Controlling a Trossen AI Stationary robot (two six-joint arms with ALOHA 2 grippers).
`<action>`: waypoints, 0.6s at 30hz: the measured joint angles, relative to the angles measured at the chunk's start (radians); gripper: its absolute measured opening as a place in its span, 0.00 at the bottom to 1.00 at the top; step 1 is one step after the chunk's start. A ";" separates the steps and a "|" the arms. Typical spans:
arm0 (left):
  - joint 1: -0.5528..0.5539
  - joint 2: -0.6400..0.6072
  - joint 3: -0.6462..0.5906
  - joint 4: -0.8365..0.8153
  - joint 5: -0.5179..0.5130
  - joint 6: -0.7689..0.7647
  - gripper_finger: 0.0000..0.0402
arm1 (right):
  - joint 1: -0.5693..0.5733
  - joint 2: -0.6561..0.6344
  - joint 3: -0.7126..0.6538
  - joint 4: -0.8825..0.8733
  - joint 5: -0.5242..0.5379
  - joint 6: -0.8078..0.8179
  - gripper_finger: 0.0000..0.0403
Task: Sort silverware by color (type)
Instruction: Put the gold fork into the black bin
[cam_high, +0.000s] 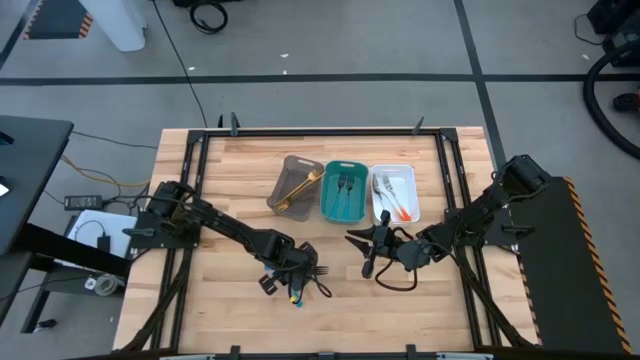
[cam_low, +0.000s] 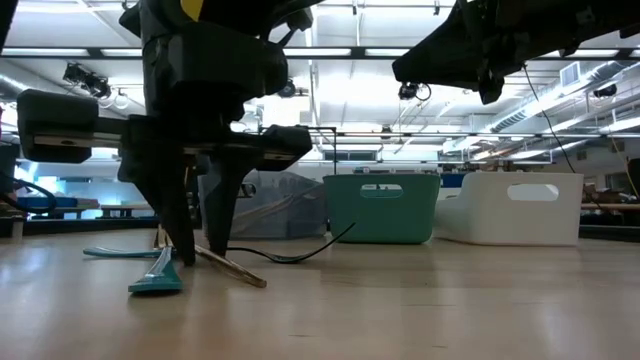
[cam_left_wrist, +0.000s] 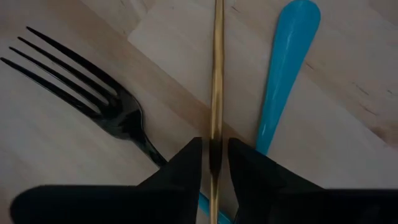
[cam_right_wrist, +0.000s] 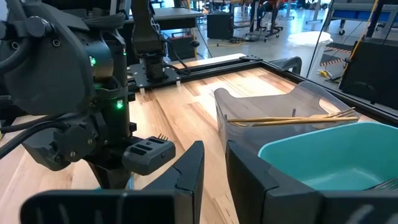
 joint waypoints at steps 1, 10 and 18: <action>0.000 0.000 0.000 0.000 0.000 0.000 0.20 | 0.000 0.000 0.000 0.000 0.000 0.000 0.19; 0.000 0.000 0.000 -0.009 0.002 0.000 0.06 | 0.000 0.000 0.000 0.000 0.000 0.000 0.19; 0.000 0.000 0.000 -0.021 -0.001 0.000 0.07 | 0.000 0.000 0.000 0.000 0.001 0.000 0.19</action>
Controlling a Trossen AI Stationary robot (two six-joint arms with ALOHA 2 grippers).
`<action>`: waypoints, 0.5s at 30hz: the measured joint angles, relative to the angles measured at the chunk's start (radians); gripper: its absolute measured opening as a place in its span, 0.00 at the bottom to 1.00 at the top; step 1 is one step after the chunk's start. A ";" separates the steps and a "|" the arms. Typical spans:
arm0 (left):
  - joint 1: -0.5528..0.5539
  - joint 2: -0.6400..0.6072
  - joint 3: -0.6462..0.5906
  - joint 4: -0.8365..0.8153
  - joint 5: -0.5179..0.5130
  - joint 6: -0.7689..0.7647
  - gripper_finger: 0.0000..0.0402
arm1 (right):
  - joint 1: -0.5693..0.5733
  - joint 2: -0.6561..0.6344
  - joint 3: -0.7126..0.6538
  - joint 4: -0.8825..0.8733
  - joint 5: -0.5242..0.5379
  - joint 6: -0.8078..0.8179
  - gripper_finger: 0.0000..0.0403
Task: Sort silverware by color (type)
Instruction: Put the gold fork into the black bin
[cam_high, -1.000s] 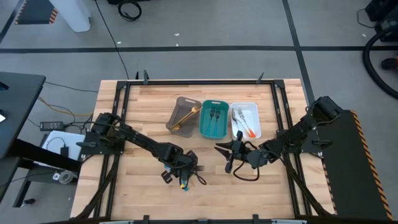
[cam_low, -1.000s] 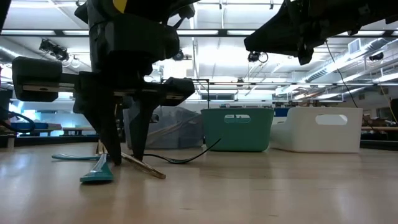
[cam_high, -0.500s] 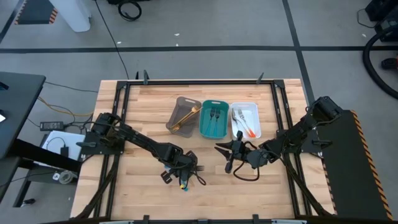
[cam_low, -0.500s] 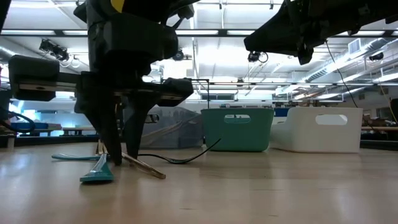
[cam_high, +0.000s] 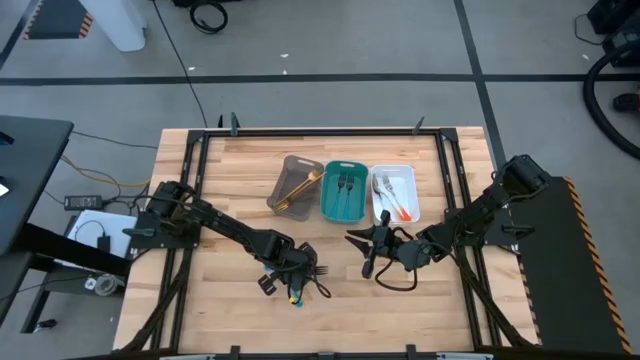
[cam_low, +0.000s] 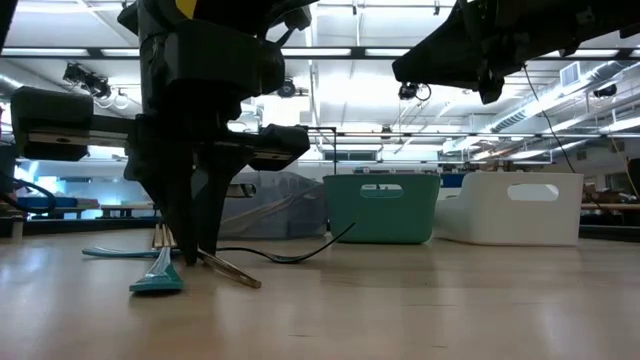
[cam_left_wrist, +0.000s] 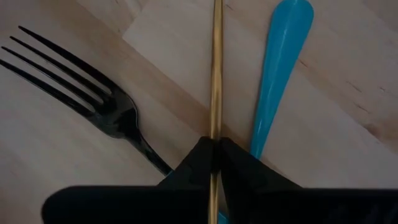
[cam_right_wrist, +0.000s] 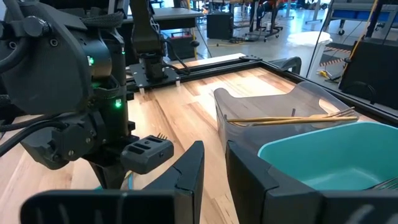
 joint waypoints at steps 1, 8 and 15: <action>0.000 0.000 0.000 -0.001 -0.001 0.000 0.07 | 0.000 0.000 0.000 0.000 0.000 0.000 0.19; -0.010 -0.001 0.027 -0.069 -0.059 0.017 0.07 | 0.000 0.000 0.000 0.000 0.003 0.000 0.19; -0.010 0.000 0.078 -0.150 -0.101 0.040 0.07 | 0.000 0.000 0.000 0.000 0.003 0.000 0.19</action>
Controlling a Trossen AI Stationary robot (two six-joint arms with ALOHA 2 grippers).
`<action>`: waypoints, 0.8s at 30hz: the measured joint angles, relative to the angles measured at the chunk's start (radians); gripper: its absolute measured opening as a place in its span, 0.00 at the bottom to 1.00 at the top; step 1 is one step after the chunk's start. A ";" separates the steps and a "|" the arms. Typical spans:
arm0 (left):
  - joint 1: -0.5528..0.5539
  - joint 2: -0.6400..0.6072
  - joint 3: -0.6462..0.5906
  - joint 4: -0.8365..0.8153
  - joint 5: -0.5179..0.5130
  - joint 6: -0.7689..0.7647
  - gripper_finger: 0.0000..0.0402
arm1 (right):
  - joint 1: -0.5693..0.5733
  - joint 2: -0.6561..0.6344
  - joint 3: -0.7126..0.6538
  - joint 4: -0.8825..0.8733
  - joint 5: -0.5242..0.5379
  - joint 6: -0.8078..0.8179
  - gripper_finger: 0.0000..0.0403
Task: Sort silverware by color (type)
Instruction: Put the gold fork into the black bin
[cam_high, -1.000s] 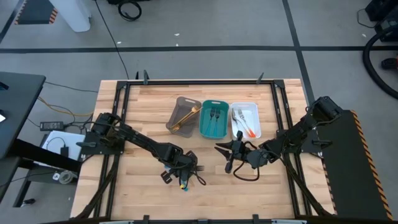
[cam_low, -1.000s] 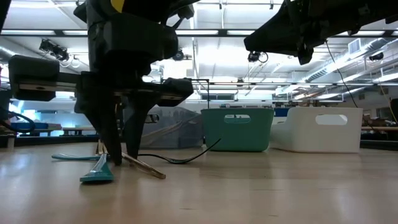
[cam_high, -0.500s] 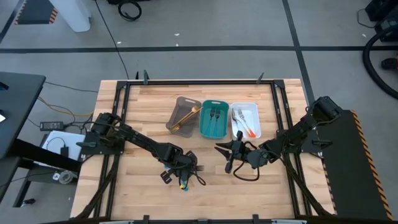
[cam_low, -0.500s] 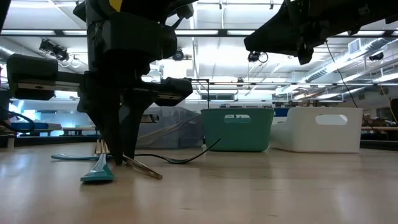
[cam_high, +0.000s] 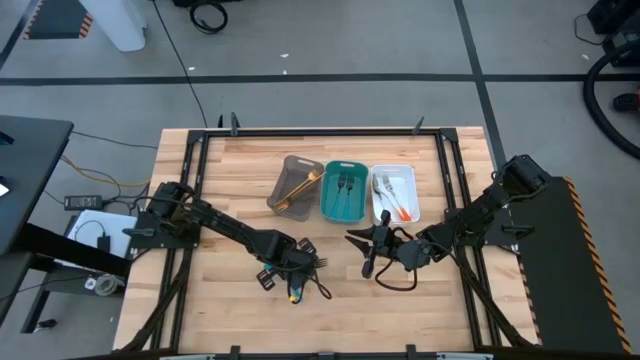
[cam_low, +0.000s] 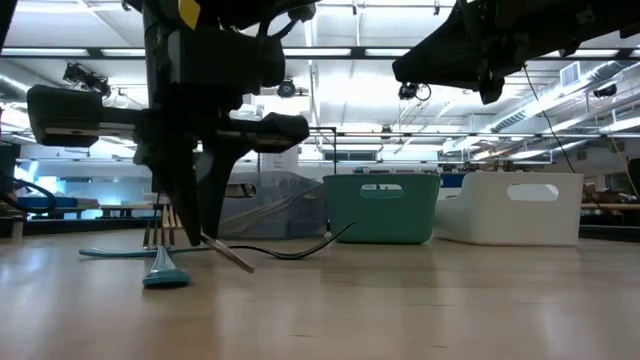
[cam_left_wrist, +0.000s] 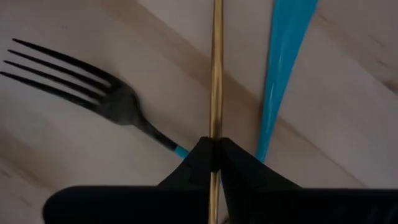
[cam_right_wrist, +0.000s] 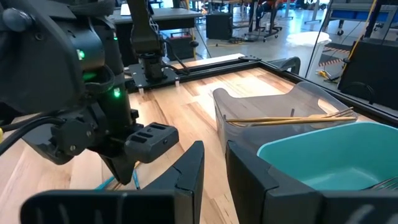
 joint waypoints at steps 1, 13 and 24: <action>0.000 0.000 0.004 -0.003 -0.005 0.000 0.07 | 0.000 0.000 0.000 0.000 0.000 0.000 0.19; -0.003 0.000 0.068 -0.147 -0.080 0.001 0.07 | 0.000 0.000 0.000 0.001 0.000 0.000 0.19; -0.013 -0.001 0.108 -0.223 -0.148 0.003 0.07 | 0.000 0.000 0.000 0.002 -0.001 0.000 0.19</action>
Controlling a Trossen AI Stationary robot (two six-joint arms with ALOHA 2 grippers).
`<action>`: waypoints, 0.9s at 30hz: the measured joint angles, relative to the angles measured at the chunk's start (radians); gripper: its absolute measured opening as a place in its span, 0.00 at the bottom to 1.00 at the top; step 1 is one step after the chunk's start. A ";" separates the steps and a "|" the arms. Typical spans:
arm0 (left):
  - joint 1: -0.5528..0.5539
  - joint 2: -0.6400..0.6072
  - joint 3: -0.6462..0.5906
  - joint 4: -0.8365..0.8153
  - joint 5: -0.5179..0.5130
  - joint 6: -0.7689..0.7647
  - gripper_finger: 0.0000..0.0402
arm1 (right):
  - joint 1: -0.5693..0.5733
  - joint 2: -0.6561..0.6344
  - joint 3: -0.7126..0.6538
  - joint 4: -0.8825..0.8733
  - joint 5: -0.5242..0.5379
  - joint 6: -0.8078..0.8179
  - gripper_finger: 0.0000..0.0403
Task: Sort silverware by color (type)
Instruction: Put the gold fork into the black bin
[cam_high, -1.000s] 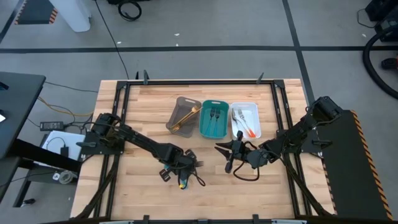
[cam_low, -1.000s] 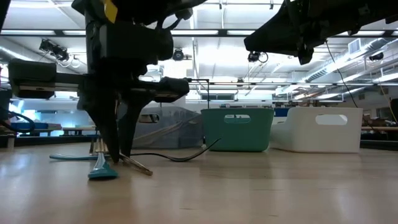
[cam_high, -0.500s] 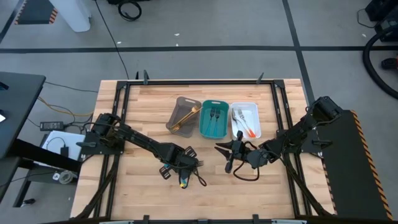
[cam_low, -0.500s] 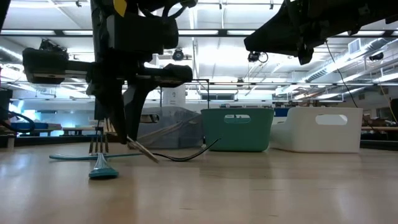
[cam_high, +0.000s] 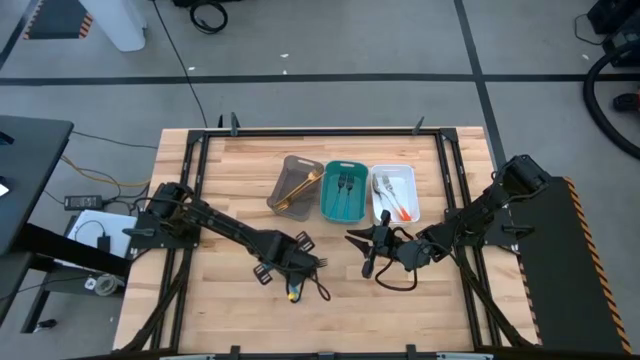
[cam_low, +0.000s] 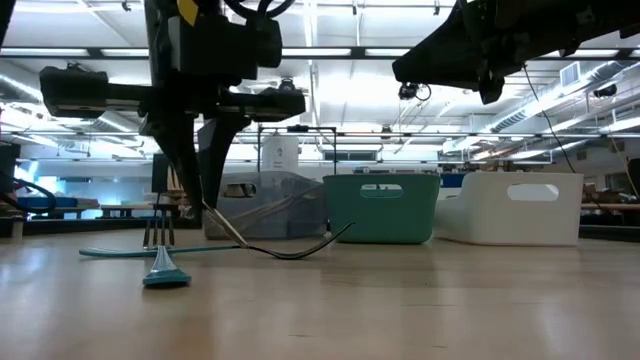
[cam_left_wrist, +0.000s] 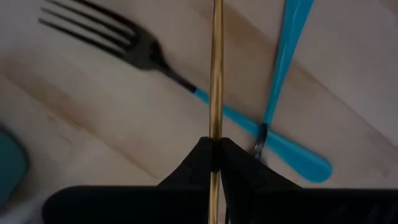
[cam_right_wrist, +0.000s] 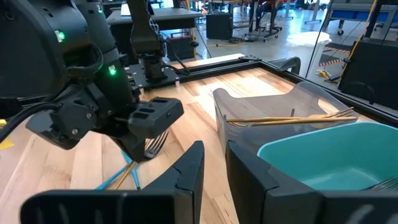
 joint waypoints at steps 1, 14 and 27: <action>0.000 0.000 0.003 -0.010 -0.007 0.000 0.07 | 0.000 0.000 0.000 0.000 0.000 0.000 0.19; 0.000 -0.001 0.099 -0.149 -0.148 -0.008 0.07 | 0.000 0.000 0.000 0.000 -0.001 0.000 0.19; 0.000 -0.002 0.132 -0.272 -0.233 -0.061 0.07 | 0.000 0.000 0.000 0.000 -0.001 0.000 0.19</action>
